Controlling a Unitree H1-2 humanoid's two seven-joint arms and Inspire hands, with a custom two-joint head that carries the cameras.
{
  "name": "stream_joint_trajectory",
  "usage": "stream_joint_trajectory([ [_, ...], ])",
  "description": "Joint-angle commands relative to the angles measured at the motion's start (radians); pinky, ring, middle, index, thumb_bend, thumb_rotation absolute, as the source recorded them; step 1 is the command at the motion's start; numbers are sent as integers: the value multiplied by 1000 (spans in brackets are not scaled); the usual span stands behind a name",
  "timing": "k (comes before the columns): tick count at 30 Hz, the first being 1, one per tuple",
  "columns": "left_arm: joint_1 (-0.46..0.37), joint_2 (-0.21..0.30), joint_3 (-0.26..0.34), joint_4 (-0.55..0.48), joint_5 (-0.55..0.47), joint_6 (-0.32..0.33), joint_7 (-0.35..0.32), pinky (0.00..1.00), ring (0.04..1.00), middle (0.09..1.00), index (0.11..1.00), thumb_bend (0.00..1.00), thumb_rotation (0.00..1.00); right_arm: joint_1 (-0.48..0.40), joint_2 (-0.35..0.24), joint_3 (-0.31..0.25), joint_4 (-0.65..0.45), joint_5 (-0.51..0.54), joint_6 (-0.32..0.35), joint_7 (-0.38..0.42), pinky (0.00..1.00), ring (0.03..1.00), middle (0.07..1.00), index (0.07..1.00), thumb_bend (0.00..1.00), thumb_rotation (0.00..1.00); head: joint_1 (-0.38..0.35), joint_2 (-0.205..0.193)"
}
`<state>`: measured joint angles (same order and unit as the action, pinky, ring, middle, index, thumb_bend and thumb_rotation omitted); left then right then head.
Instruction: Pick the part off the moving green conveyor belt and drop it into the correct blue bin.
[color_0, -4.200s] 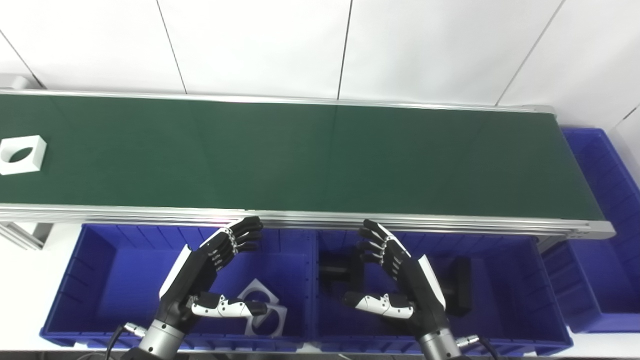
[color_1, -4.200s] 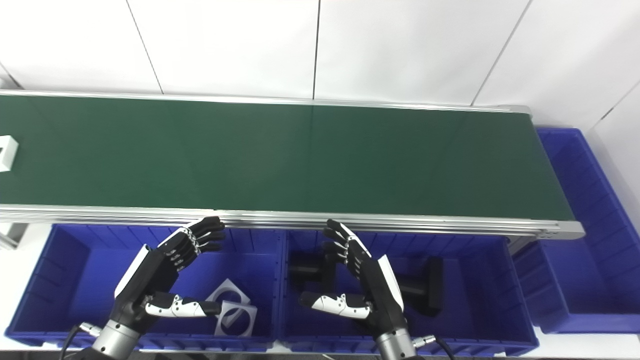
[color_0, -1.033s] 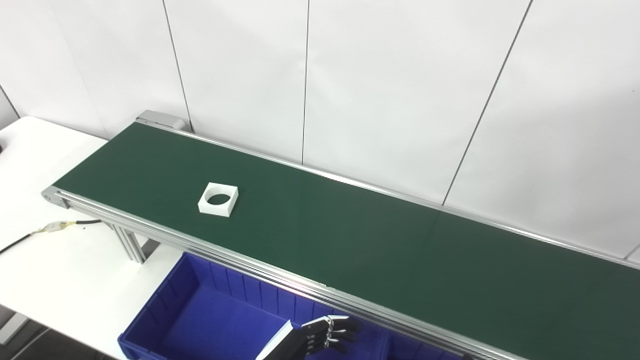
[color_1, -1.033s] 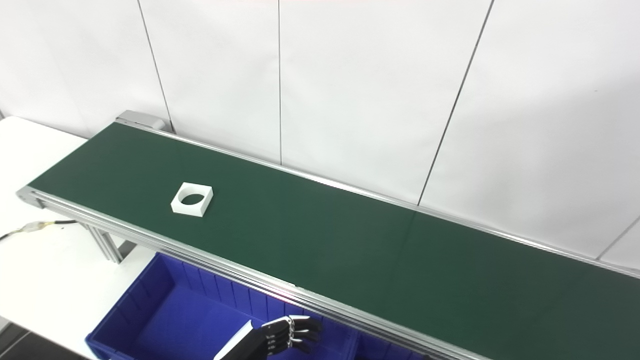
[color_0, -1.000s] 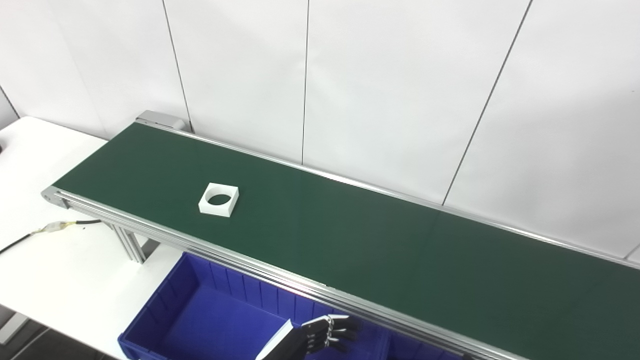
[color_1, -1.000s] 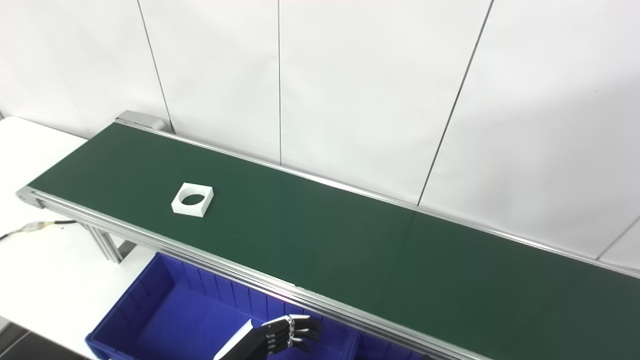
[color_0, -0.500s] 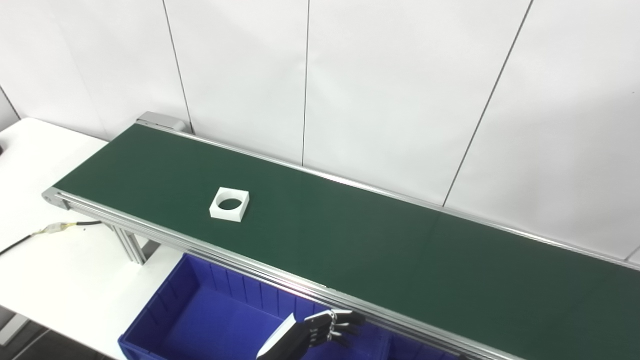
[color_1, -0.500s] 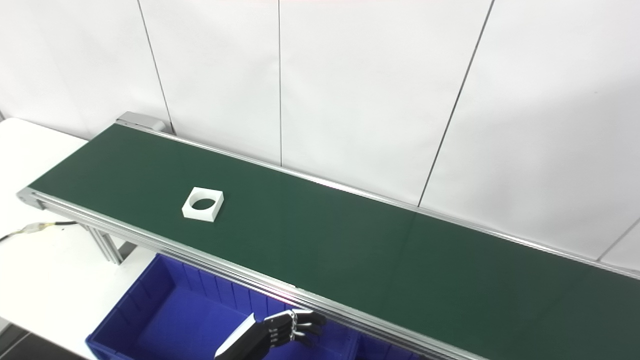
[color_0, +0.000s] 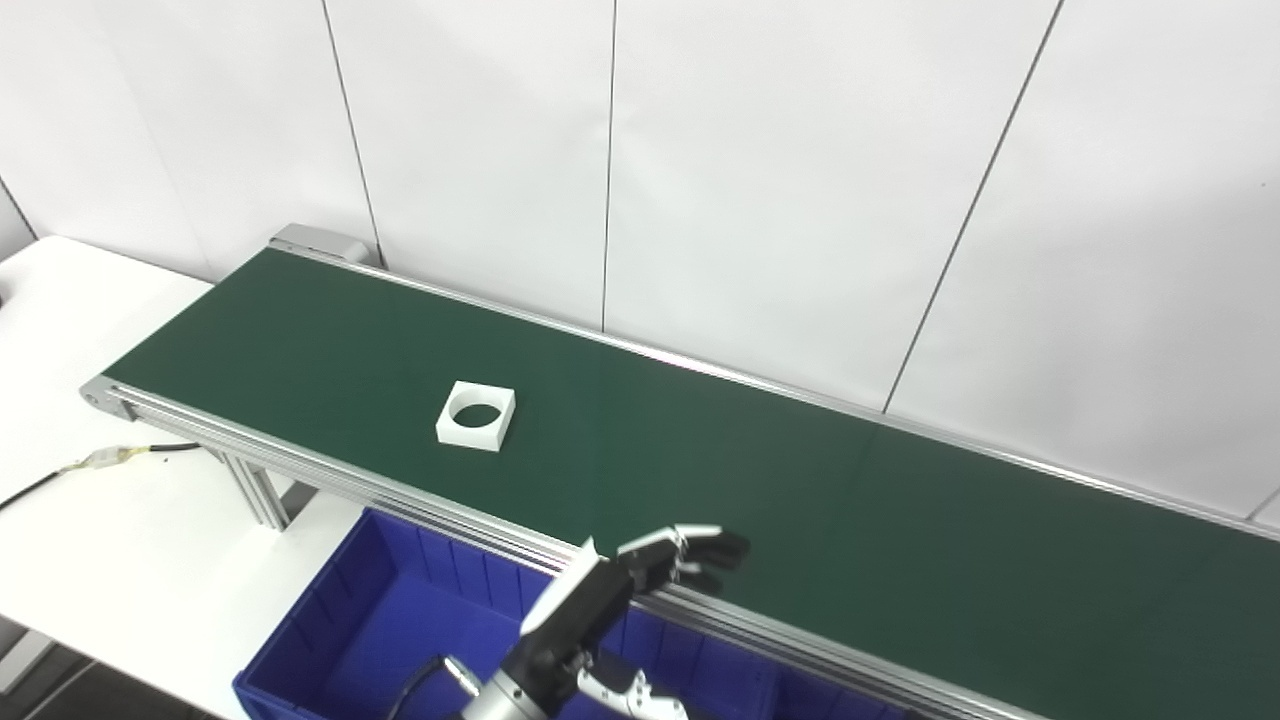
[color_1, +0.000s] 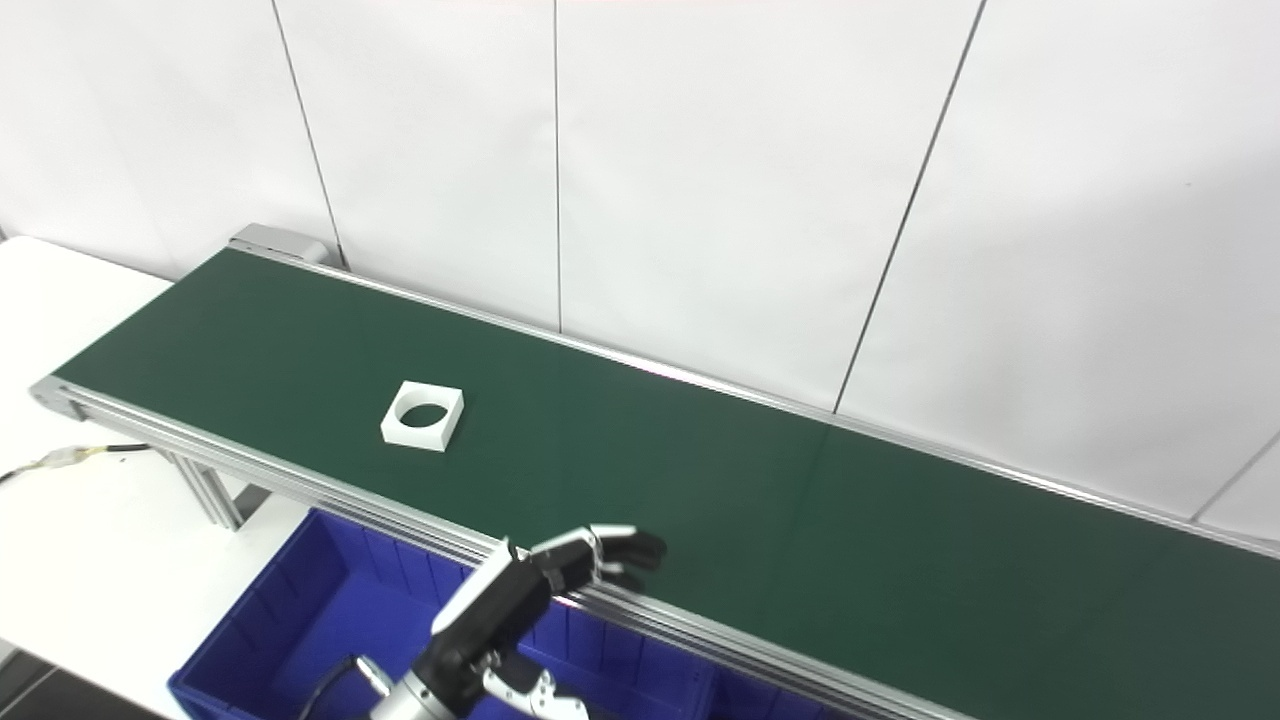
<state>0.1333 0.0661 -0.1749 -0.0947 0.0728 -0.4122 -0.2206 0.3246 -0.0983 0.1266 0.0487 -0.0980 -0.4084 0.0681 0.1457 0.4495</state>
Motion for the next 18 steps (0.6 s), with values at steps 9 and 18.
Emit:
stream_joint_trajectory([
  [9,-101,-6,49,-48,57,7,60,815,854,861,843,816,239,-12,-1,6,-28,9,-61,-20,608,713,758,796,857,2,-3,0],
  [18,-180,21,125,-15,171,97,123,856,895,906,860,752,216,-10,-2,8,-27,4,-61,-29,605,710,757,790,862,10,-4,-2],
])
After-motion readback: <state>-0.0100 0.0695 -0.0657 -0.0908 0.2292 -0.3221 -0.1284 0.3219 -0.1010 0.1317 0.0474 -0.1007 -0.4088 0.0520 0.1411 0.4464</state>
